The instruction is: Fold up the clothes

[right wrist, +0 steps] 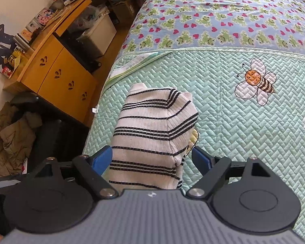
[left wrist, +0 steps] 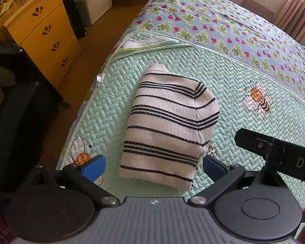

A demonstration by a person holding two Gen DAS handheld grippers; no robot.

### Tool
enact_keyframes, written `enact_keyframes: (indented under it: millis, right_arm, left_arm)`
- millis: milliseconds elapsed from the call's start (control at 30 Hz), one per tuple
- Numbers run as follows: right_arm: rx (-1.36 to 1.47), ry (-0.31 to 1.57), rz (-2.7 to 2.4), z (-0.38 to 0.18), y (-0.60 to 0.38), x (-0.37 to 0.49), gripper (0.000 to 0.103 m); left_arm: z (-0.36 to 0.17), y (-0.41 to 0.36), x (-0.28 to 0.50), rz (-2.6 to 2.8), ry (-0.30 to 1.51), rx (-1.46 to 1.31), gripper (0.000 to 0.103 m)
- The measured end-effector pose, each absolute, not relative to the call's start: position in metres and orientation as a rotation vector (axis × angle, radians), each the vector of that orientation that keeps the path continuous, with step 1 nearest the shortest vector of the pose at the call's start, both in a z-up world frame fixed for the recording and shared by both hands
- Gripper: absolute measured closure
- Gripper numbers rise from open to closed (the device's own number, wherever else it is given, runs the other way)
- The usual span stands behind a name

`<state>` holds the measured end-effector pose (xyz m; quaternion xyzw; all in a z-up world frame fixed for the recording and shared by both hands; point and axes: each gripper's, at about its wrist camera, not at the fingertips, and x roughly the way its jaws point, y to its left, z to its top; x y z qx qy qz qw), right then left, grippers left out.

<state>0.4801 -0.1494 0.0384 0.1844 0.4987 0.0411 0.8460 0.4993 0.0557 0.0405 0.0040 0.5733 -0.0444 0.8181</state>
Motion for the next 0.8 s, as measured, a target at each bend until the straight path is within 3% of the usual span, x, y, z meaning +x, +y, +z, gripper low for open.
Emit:
enact_keyframes:
  millis: [800]
  right_arm:
    - [0.429,0.974,0.139,0.061,-0.144,0.465,0.012]
  left_arm:
    - [0.062,0.055,0.475,-0.105,1.161,0.027,0.002]
